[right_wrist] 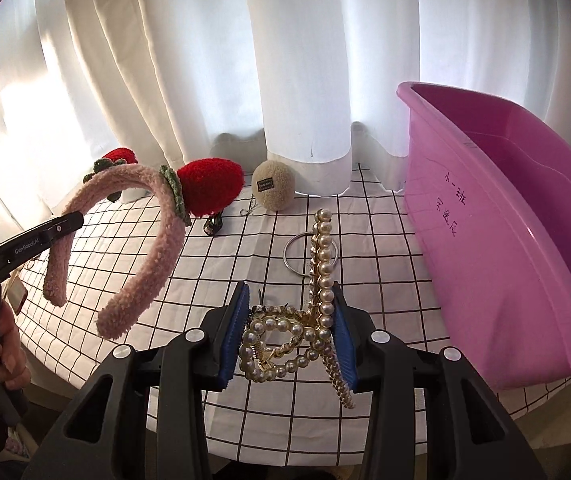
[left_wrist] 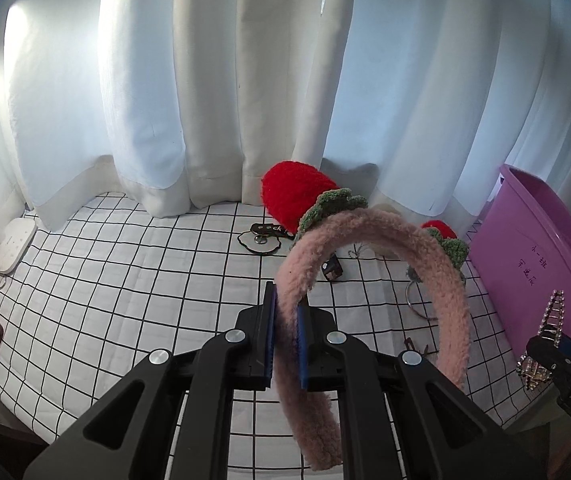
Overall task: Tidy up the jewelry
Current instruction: 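Carry the pink headband and pearl clip into the pink tub and release both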
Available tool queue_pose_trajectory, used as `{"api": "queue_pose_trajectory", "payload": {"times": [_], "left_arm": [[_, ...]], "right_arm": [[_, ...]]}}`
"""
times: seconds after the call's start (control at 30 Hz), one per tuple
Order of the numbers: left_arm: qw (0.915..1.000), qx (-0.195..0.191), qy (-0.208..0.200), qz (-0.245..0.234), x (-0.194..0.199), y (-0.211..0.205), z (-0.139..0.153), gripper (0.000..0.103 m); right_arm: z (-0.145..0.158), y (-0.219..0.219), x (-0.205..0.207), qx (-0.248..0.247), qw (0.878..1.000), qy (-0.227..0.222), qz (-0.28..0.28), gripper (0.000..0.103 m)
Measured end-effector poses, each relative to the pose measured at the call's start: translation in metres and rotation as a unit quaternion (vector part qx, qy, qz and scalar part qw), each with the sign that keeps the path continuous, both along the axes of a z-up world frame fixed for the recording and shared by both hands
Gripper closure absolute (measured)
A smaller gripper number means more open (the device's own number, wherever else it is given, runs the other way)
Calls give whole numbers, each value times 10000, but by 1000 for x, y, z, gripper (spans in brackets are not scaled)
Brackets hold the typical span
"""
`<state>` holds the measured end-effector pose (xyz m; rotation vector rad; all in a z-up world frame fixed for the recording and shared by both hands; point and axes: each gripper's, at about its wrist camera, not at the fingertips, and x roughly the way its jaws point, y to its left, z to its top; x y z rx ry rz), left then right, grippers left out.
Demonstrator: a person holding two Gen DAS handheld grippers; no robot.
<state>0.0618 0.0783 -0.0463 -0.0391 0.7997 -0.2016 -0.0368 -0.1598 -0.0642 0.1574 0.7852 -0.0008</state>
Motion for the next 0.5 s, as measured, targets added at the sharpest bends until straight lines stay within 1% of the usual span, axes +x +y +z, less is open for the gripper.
{"api": "queue_pose_trajectory", "payload": {"times": [0.13, 0.23, 0.3, 0.5], "left_arm": [[9997, -46, -163, -199, 0, -22, 19, 94], [9991, -194, -159, -351, 2, -40, 32, 94], [9983, -250, -228, -472, 0, -54, 41, 94], [9931, -405, -439, -1006, -4, -106, 67, 94]], "right_arm": [[19, -18, -5, 1, 9996, -240, -142, 64], [35, -36, -9, 11, 9988, -393, -280, 64], [46, -49, -14, 0, 9980, -515, -376, 64], [74, -95, -29, -88, 9939, -828, -727, 64]]}}
